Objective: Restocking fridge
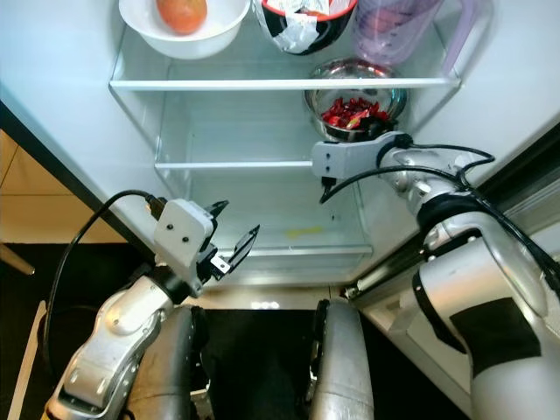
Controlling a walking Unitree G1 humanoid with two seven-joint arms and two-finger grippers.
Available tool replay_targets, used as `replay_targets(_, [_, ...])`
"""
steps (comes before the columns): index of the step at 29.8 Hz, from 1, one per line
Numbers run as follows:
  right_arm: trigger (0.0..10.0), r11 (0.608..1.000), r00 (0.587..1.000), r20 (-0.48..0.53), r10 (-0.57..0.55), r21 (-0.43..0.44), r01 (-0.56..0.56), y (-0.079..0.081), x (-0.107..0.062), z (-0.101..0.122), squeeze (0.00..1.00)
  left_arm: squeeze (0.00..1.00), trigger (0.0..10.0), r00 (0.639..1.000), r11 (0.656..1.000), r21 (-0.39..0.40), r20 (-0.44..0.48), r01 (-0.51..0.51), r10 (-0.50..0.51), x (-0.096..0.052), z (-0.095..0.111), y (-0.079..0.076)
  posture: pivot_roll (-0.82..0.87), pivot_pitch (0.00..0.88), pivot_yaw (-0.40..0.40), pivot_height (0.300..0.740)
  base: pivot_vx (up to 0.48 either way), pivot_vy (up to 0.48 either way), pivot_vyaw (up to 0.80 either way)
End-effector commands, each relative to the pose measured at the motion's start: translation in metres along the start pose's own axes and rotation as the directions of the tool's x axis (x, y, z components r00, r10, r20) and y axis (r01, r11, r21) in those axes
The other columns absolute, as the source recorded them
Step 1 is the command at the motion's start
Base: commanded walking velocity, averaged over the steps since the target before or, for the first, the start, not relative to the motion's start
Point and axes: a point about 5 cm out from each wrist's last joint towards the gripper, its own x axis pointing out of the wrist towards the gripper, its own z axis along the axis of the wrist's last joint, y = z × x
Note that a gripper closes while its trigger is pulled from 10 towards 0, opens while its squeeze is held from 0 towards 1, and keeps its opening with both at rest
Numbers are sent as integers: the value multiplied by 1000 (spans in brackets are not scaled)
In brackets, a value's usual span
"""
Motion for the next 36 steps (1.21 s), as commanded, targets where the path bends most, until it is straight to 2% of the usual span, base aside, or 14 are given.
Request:
replay_targets(1, [10000,998,999,-20,-43,42,44,-7,-1,-8,0,0,10000,1000,999,-31,-13,10,-11,1,-6,-6,119,318,-25,587,0,0,0])
replay_targets(3, [10000,987,995,-10,-96,126,97,-12,-4,-17,0,0,10000,1000,999,-42,-14,8,-9,5,-10,-7,90,294,-20,587,0,0,0])
replay_targets(4, [10000,987,995,-10,-96,126,97,-12,-4,-17,0,0,10000,1000,999,-42,-14,8,-9,5,-10,-7,90,294,-20,587,0,0,0])
replay_targets(5, [10000,986,996,1,-89,140,88,-9,-4,-18,0,0,10000,1000,999,-45,-15,9,-10,6,-11,-7,81,288,-17,587,0,0,0])
replay_targets(6, [10000,987,998,33,-52,155,46,0,-5,-15,0,0,10000,1000,999,-52,-17,16,-16,8,-13,-7,61,278,-6,587,0,0,0])
replay_targets(7, [10000,987,998,33,-52,155,46,0,-5,-15,0,0,10000,1000,999,-52,-17,16,-16,8,-13,-7,61,278,-6,587,0,0,0])
replay_targets(8, [10000,988,998,67,-7,154,-3,14,-5,-11,0,0,10000,999,998,-59,-18,26,-27,10,-14,-7,47,266,5,587,0,0,0])
replay_targets(10, [10000,989,997,78,9,149,-21,20,-6,-10,0,0,10000,999,998,-61,-18,30,-31,11,-15,-8,47,266,5,587,0,0,0])
replay_targets(12, [10000,990,995,80,53,124,-63,35,-6,-6,0,0,10000,999,998,-58,-9,40,-40,18,-15,-7,52,251,10,587,0,0,0])
replay_targets(17, [10000,993,994,85,70,89,-77,38,-5,1,0,0,10000,1000,999,-48,-6,11,-12,18,-14,-1,79,263,-2,587,0,0,0])
replay_targets(21, [10000,995,994,78,75,61,-80,37,-4,3,0,0,10000,1000,999,-45,-23,-4,3,11,-17,0,92,273,-8,587,0,0,0])
replay_targets(25, [10000,997,997,63,54,60,-58,29,-3,3,0,0,10000,999,999,-45,-30,-14,13,6,-18,-1,109,286,-14,587,0,0,0])
replay_targets(31, [10000,1000,998,57,-21,-5,21,3,0,5,0,0,10000,999,999,-45,-38,-30,28,3,-18,0,119,309,-26,587,0,0,0])
replay_targets(36, [10000,999,998,54,-28,-24,30,-3,0,6,0,0,10000,999,998,-45,-43,-33,31,0,-19,-1,130,322,-30,587,0,0,0])
